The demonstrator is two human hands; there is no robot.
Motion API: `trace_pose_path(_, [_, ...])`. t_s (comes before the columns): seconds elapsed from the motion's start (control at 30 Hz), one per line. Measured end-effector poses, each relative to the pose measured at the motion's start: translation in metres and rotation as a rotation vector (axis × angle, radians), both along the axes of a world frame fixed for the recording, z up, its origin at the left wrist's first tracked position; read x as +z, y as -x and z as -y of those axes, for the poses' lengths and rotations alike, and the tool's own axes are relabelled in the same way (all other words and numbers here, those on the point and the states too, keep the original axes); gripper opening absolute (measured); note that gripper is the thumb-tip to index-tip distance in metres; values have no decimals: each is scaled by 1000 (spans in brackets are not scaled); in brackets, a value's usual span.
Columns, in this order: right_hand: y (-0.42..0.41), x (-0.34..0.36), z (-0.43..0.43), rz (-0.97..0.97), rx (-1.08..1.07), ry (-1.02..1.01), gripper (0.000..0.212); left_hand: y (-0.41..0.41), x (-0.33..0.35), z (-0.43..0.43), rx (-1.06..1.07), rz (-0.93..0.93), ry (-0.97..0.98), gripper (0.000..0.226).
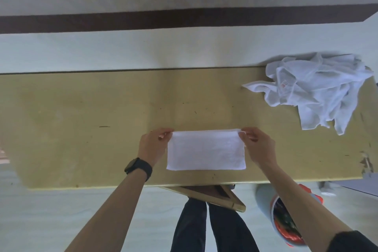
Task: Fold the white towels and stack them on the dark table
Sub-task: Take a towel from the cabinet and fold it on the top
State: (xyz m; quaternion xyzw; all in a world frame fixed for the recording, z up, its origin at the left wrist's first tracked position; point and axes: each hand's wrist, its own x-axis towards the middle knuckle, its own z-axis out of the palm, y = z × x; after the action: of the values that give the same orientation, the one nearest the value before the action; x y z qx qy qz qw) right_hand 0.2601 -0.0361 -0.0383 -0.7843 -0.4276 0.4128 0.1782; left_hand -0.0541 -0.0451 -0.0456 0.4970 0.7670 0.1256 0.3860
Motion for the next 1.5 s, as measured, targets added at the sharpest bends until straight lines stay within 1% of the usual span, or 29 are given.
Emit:
trace_pose_path(0.07, [2, 2, -1, 20, 40, -43, 15, 1, 0, -1, 10, -3, 5, 20])
trace_pose_path(0.2, [4, -5, -4, 147, 265, -149, 17, 3, 0, -1, -19, -40, 19, 20])
trace_pose_path(0.3, [1, -13, -7, 209, 355, -148, 17, 4, -2, -2, -23, -60, 17, 19])
trace_pose_path(0.43, [1, -16, -11, 258, 333, -120, 15, 5, -3, -2, -19, -73, 9, 20])
trace_pose_path(0.57, [6, -17, -17, 250, 266, -3, 16, 4, -3, -1, 4, -82, 2, 19])
trace_pose_path(0.7, [9, -14, -23, 283, 277, 72, 14, 2, -5, 1, -1, -107, 12, 18])
trace_pose_path(0.83, [8, -11, -24, 301, 313, 66, 8, 0, -5, 0, 18, -100, -8, 15])
trace_pose_path(0.93, [5, -10, -23, 362, 366, 26, 10, 0, -5, 0, 28, -89, -14, 15])
trace_pose_path(1.07, [9, -8, -20, 405, 375, -40, 13, 0, -3, 0, -15, -84, 8, 15])
trace_pose_path(1.1, [11, -7, -19, 412, 380, -61, 13, 0, -2, 2, -42, -109, 11, 16])
trace_pose_path(1.2, [15, -10, -10, 483, 501, -231, 17, -13, 2, 5, -251, -307, -97, 29])
trace_pose_path(1.23, [16, -13, -7, 506, 556, -301, 18, -20, 3, 5, -303, -334, -149, 30])
trace_pose_path(1.3, [16, -20, -6, 517, 617, -388, 18, -33, 3, 0, -385, -337, -191, 31])
trace_pose_path(1.4, [18, -23, -9, 495, 620, -382, 10, -51, -4, -6, -457, -326, -202, 31])
trace_pose_path(1.5, [17, -21, -15, 491, 652, -319, 6, -60, -9, -10, -442, -309, -207, 25])
